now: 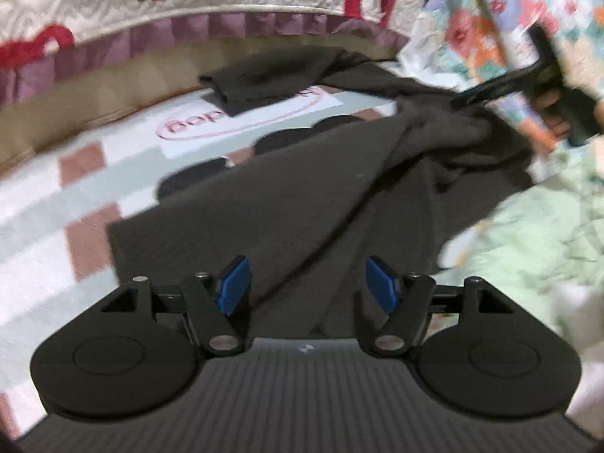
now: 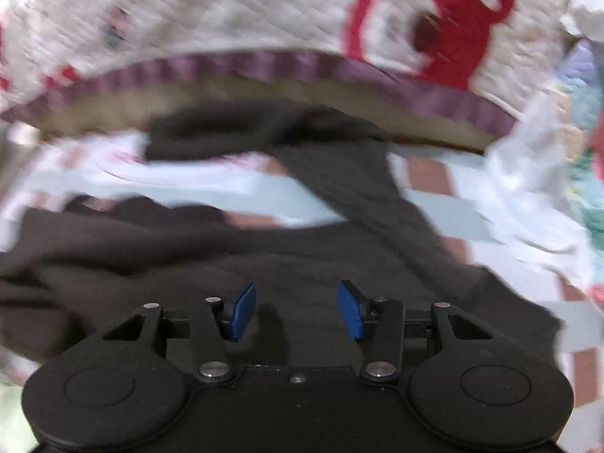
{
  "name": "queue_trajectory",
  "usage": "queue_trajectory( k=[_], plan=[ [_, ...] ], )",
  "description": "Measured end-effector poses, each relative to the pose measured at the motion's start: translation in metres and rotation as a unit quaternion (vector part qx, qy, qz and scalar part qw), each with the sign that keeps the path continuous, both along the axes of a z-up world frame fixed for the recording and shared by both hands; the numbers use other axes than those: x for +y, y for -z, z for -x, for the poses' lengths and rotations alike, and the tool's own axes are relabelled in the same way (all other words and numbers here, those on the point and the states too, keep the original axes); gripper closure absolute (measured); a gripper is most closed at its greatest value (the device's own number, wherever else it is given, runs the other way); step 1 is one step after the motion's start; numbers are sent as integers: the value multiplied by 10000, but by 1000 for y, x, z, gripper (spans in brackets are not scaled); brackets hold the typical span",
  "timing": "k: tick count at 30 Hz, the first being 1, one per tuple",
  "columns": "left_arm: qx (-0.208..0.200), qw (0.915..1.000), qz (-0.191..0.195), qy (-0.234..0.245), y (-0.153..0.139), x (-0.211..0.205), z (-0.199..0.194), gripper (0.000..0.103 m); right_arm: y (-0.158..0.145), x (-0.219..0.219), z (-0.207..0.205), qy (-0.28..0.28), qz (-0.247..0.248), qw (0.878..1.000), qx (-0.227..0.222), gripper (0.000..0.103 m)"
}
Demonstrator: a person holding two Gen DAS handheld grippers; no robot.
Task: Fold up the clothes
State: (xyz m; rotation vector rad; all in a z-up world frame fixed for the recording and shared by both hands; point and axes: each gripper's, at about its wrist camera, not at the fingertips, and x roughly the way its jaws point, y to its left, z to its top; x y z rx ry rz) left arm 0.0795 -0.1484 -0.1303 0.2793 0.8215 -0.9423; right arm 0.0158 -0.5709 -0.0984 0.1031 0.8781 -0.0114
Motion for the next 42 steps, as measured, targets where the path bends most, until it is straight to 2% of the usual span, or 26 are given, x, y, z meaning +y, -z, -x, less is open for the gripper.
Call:
queue_trajectory(
  k=[3,6,7,9,10,12,15,17,18,19,20,21,22,24,26,28,29,30,31,32,33,36,39,41,42],
  plan=[
    [-161,9997,-17,-193,8,-2,-8,36,-7,21,-11,-1,-981,9950,177,49],
    [-257,9993,-108,-263,16,-5,-15,41,2,34,-22,255,-2180,9751,306,47],
    [-191,9994,-171,-224,20,-9,-17,59,6,38,-25,364,-2417,9691,327,44],
    [-59,9994,-296,-147,27,-17,-20,83,13,44,-27,604,-2606,9629,343,43],
    [-89,9995,-248,-200,24,-16,-22,90,17,47,-28,724,-2699,9595,350,42],
    [-237,9989,-50,-394,12,-11,-26,96,25,52,-30,963,-2884,9519,366,43],
    [-459,9963,248,-683,-6,-3,-32,96,37,61,-34,1320,-3156,9389,388,42],
    [-607,9933,446,-875,-18,2,-36,97,50,59,-44,1533,-3290,9295,651,43],
    [-612,9928,509,-897,-21,2,-40,97,60,55,-49,1729,-3526,9160,821,46],
    [-600,9931,487,-876,-22,1,-43,97,69,50,-54,1922,-3758,9011,991,55],
    [-617,9936,423,-845,-19,-2,-43,97,78,46,-59,2112,-3984,8850,1158,68],
    [-644,9940,353,-809,-16,-5,-43,97,88,41,-63,2300,-4205,8676,1325,88],
    [-671,9943,283,-773,-12,-7,-43,97,87,41,-70,2303,-4179,8690,1311,89],
    [-710,9937,221,-842,-11,-10,-47,97,69,46,-85,1985,-3691,9028,967,90],
    [-929,9887,411,-1103,-25,-15,-65,97,41,50,-98,1589,-3220,9329,261,90],
    [-1155,9806,609,-1459,-39,-20,-87,96,15,54,-108,1094,-2753,9539,-481,89],
    [-1253,9749,689,-1704,-44,-22,-99,94,6,59,-112,825,-2353,9664,-615,88],
    [-1275,9700,681,-1954,-46,-24,-110,85,-2,64,-116,554,-1947,9764,-748,84],
    [-1261,9651,632,-2206,-46,-26,-121,70,-11,68,-120,282,-1536,9838,-879,77],
    [-1216,9623,541,-2370,-46,-26,-124,68,-15,73,-120,206,-1176,9888,-895,74],
    [-1181,9611,491,-2448,-45,-22,-120,66,-15,79,-113,286,-887,9921,-837,66],
    [-891,9570,812,-2639,-31,13,-84,44,-6,81,-67,363,-470,9947,-841,47],
    [28,9510,798,-2988,-6,48,-64,44,4,80,-18,417,-125,9953,-864,47],
    [539,9466,722,-3097,5,66,-53,45,12,82,6,372,-45,9971,-662,47],
    [658,9457,779,-3086,7,72,-45,45,16,84,17,337,-28,9980,-527,47]
  ],
)
